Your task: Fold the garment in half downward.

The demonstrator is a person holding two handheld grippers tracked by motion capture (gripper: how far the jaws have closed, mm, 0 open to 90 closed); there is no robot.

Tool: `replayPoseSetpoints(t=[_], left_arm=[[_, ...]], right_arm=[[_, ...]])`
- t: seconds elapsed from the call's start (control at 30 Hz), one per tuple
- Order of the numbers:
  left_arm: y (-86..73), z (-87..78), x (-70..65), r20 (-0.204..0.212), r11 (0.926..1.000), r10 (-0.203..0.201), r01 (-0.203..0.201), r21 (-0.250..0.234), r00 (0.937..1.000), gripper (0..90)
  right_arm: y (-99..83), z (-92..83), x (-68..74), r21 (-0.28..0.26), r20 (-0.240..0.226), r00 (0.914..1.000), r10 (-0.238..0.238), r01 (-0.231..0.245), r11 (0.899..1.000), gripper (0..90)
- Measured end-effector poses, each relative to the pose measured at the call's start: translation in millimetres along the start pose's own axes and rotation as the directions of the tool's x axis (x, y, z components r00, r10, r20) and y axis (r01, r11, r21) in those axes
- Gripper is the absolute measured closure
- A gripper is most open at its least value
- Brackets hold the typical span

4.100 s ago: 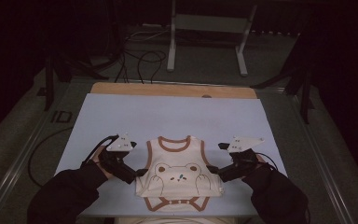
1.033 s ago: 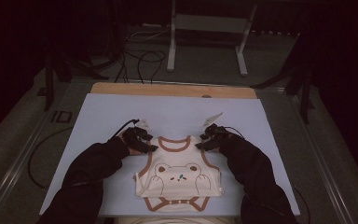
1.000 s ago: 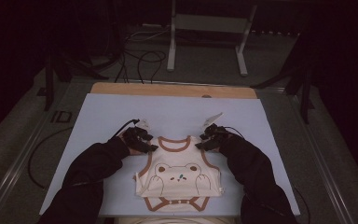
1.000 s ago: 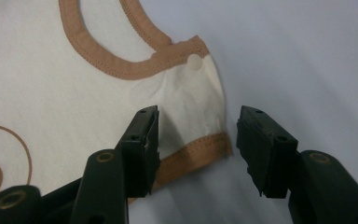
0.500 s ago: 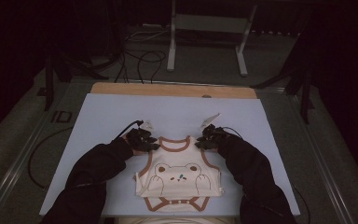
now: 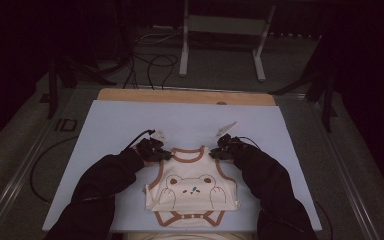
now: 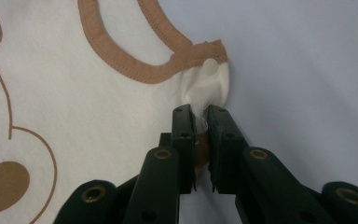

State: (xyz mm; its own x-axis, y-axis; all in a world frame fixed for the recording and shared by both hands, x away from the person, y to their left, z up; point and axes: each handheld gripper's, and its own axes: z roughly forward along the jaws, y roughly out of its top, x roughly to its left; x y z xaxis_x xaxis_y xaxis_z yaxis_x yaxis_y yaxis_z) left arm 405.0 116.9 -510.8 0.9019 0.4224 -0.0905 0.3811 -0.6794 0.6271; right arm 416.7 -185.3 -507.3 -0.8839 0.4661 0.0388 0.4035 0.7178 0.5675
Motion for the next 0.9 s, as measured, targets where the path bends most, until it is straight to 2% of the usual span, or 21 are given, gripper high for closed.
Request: replayPoseSetpoints(t=[0.07,0.1,0.13,0.23,0.37,0.53,0.9], left_arm=[[1.1,-3.4,1.5,-0.007,0.9999,0.003,-0.003,-0.015,1.0000,86.9],[1.7,-5.3,2.5,-0.014,0.9997,0.006,-0.006,-0.024,0.9999,86.9],[2.3,-7.1,3.4,-0.009,0.9994,-0.002,0.001,-0.034,1.0000,86.9],[5.5,-12.1,3.9,-0.011,0.9990,0.006,-0.006,-0.045,0.9999,86.9],[10.2,-18.7,3.7,-0.011,0.9980,0.009,-0.010,-0.062,0.9999,87.0],[17.6,-29.7,2.5,-0.009,0.9950,0.027,-0.027,-0.096,0.9996,87.0],[33.8,-53.4,2.3,-0.041,0.9872,0.046,-0.052,-0.151,0.9981,87.0]], right_arm=[[0.3,-0.6,-0.2,0.004,0.003,1.0000,-0.004,0.004,1.000,82.0],[2.3,-4.1,-0.3,-0.006,0.003,0.9999,0.011,-0.011,1.000,81.9],[3.1,-6.0,-1.8,-0.008,0.009,1.0000,-0.003,0.003,1.000,82.0],[7.3,-12.7,-2.1,-0.020,0.015,0.9999,0.006,-0.005,1.000,82.0],[12.9,-20.9,-1.9,-0.040,0.025,0.9997,-0.007,0.008,0.999,81.9],[17.7,-28.4,-2.8,-0.052,0.038,0.9991,-0.019,0.021,0.998,81.9],[28.6,-46.9,-5.0,-0.088,0.071,0.9970,-0.030,0.036,0.995,81.9]])
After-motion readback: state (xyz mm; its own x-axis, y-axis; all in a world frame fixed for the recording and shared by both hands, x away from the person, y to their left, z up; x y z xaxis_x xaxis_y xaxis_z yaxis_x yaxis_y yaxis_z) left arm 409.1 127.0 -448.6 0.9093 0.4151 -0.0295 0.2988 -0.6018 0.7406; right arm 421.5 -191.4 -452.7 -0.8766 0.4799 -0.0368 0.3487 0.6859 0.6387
